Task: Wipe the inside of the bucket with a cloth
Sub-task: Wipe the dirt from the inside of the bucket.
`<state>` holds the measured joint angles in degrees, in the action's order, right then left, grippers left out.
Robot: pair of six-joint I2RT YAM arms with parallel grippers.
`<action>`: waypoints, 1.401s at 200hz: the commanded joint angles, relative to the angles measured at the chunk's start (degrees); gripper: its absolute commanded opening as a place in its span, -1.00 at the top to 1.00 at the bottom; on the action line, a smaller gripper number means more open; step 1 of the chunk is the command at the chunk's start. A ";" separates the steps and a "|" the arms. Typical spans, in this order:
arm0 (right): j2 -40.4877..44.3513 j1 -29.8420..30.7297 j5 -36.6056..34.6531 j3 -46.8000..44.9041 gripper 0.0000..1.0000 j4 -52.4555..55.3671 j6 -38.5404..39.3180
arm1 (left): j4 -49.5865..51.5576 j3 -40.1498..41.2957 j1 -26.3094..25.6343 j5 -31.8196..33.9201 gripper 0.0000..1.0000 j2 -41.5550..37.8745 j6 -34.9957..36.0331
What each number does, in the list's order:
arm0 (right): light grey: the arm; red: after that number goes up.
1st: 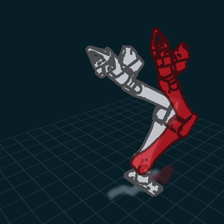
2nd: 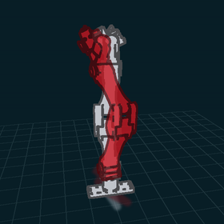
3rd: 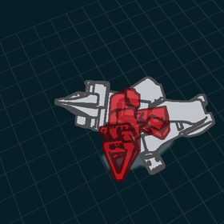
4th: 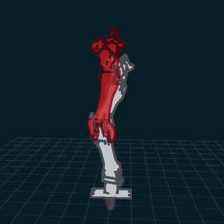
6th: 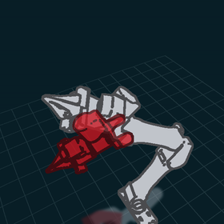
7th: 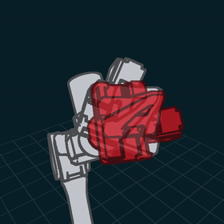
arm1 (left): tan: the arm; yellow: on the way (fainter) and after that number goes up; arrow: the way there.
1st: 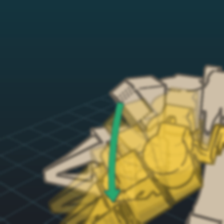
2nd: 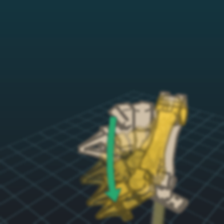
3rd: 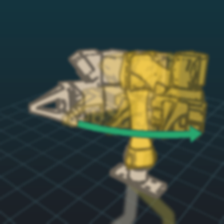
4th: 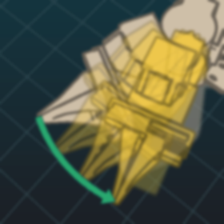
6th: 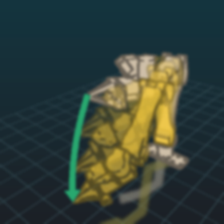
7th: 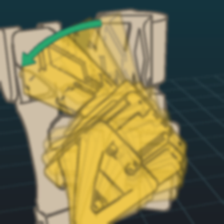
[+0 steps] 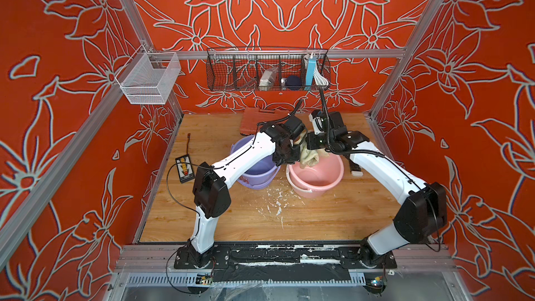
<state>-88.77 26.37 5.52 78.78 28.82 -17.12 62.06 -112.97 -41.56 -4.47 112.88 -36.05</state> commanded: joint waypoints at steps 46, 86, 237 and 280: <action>2.63 -0.27 -15.41 -0.47 1.00 15.73 3.36 | -2.04 0.19 0.60 10.64 1.00 -5.79 1.37; 5.34 -0.31 -13.94 -1.39 1.00 23.18 2.67 | -5.07 1.79 0.71 13.65 1.00 -7.12 1.30; 12.75 0.26 29.78 -16.50 1.00 6.81 -7.40 | -14.43 6.36 0.27 9.30 1.00 -7.49 -0.06; 12.35 0.43 34.47 -17.70 1.00 0.42 -10.23 | -14.69 6.62 -0.10 9.20 1.00 -7.11 0.09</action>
<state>-76.53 26.28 33.85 61.60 33.87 -25.04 50.78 -106.13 -41.36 4.71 107.20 -35.18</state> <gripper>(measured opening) 0.062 0.132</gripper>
